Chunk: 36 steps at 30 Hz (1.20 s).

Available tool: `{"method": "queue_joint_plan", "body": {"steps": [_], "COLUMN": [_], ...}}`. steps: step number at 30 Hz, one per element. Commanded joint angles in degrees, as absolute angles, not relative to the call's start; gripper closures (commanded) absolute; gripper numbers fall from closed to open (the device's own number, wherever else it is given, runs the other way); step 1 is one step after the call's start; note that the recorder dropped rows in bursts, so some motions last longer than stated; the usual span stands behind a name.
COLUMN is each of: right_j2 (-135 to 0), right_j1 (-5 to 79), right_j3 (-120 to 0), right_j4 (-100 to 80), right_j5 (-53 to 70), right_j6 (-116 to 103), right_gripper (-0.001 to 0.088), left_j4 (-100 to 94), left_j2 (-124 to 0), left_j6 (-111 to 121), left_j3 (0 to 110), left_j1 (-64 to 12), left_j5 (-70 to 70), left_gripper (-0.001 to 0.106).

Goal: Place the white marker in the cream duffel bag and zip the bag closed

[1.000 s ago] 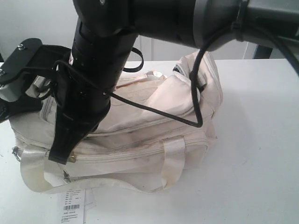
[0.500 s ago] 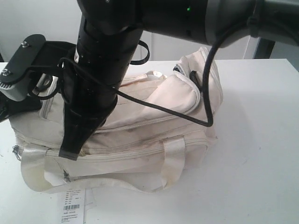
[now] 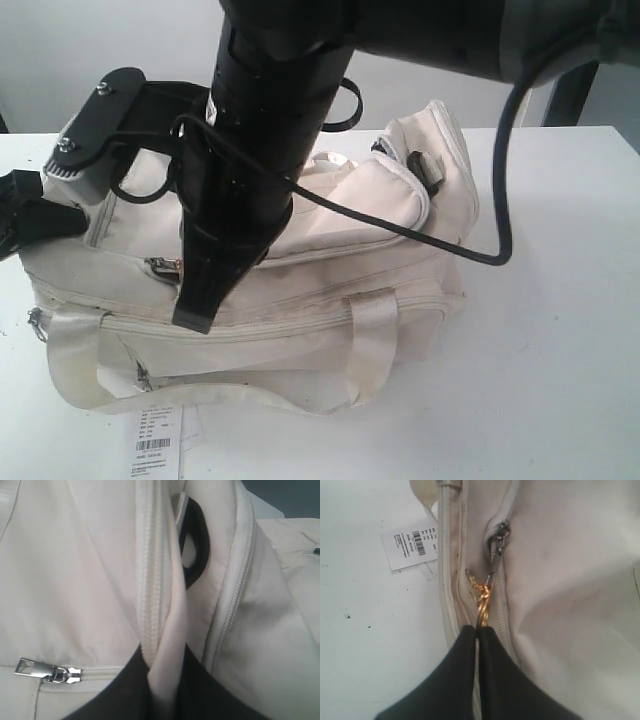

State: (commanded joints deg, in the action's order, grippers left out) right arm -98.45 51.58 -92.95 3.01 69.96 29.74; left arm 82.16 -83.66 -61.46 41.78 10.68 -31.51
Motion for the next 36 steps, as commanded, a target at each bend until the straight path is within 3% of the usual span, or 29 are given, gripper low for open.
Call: {"method": "queue_joint_plan", "body": {"steps": [25, 30, 33, 36], "right_j2": [-96.5, -96.8, -97.0, -98.4], "right_j1": [51.3, 51.3, 51.4, 51.4], "right_j3": [-92.6, -92.6, -92.6, -92.6], "right_j4": [0.0, 14.3, 23.6, 28.9], "right_j5": [70.0, 68.6, 61.6, 58.5], "right_j6": [29.7, 30.1, 30.3, 29.1], "right_gripper": [0.0868, 0.0863, 0.0771, 0.0559], "left_j4": [82.2, 82.2, 82.2, 82.2], "left_j2": [-83.7, -83.7, -83.7, -83.7], "left_j6": [-61.5, -61.5, -61.5, -61.5], "left_j3": [41.8, 41.8, 41.8, 41.8], "left_j1": [10.7, 10.7, 10.7, 10.7], "left_j5": [-31.4, -31.4, -31.5, -31.6], "left_gripper": [0.105, 0.105, 0.105, 0.105]}}
